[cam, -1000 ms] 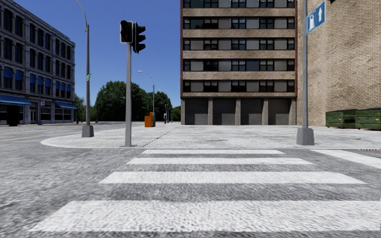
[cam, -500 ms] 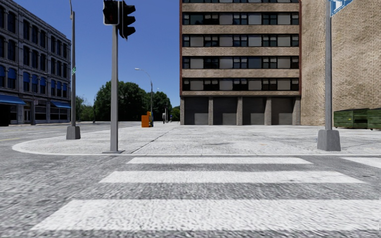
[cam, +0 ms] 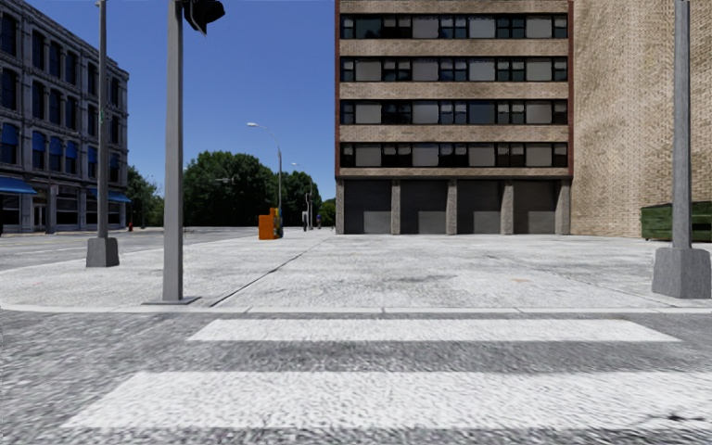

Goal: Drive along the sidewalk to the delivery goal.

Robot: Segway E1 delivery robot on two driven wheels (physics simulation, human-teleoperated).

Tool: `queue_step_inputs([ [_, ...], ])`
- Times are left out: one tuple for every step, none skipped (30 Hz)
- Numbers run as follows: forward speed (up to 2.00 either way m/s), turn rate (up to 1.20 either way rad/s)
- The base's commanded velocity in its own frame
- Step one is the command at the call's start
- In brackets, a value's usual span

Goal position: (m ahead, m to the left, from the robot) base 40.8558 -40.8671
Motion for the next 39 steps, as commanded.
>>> queue_step_inputs([
  [2.00,0.00],
  [2.00,0.00],
  [2.00,0.00],
  [2.00,0.00],
  [2.00,0.00],
  [2.00,0.00],
  [2.00,0.00],
  [2.00,0.00],
  [2.00,0.00],
  [2.00,0.00],
  [2.00,0.00],
  [2.00,0.00],
  [2.00,0.00],
  [2.00,0.00],
  [2.00,0.00],
  [2.00,0.00],
  [2.00,0.00],
  [2.00,0.00],
  [2.00,0.00],
  [2.00,0.00],
  [2.00,0.00],
  [2.00,0.00],
  [2.00,0.00],
  [2.00,0.00],
  [2.00,0.00],
  [2.00,0.00],
  [2.00,0.00],
  [2.00,0.00],
  [2.00,0.00],
  [2.00,0.00],
  [2.00,0.00],
  [2.00,0.00],
  [2.00,0.00],
  [2.00,0.00],
  [2.00,0.00],
  [2.00,0.00],
  [2.00,0.00],
  [2.00,0.00],
  [2.00,0.00],
])
